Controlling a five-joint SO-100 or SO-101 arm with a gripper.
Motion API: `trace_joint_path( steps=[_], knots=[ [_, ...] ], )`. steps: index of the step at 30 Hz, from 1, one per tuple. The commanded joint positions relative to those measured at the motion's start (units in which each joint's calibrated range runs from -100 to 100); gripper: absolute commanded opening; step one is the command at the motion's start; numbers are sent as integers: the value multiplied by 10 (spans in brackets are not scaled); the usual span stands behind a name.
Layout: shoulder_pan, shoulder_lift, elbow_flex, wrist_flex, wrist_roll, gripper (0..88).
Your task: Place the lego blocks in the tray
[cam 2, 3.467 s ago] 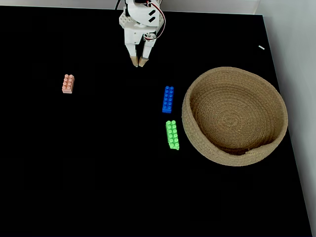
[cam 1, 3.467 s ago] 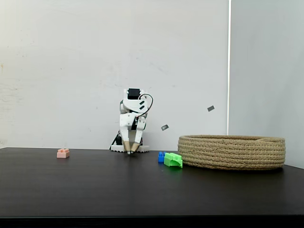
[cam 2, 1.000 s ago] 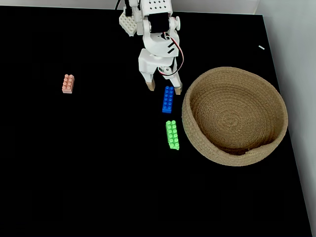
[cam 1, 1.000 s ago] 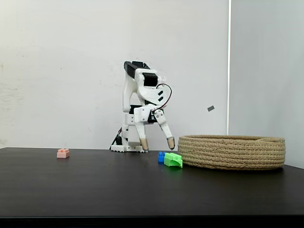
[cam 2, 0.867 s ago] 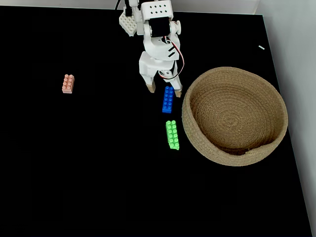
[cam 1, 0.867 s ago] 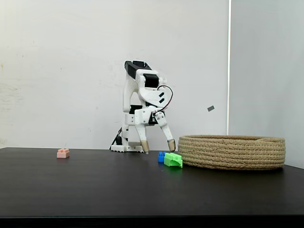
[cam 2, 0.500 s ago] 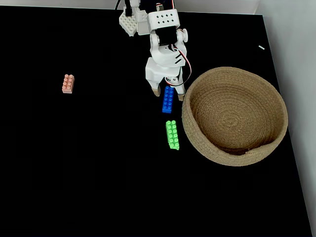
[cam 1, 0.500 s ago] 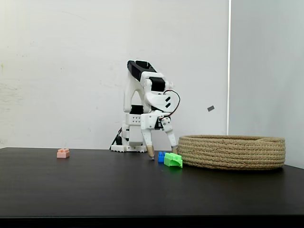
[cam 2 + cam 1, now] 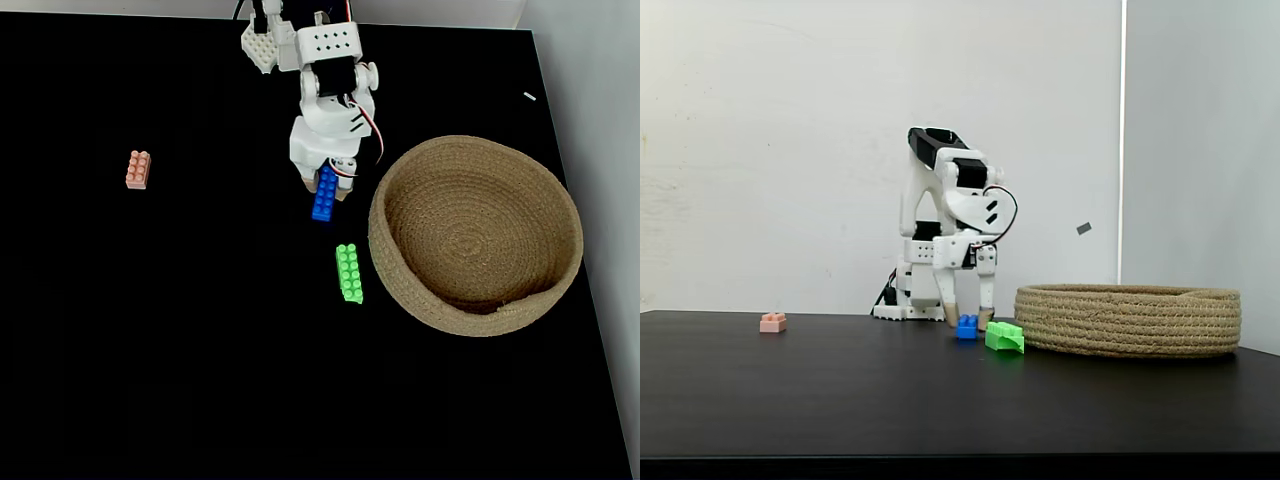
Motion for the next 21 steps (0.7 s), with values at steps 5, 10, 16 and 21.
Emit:
trace_joint_path(
  steps=[5, 10, 16, 21],
  knots=[
    [7, -145, -153, 87, 43, 0],
    [-50, -110, -308, 88, 43, 0],
    [-137, -35, -446, 88, 39, 0],
    [-188, 27, -506, 88, 22, 177]
  ],
)
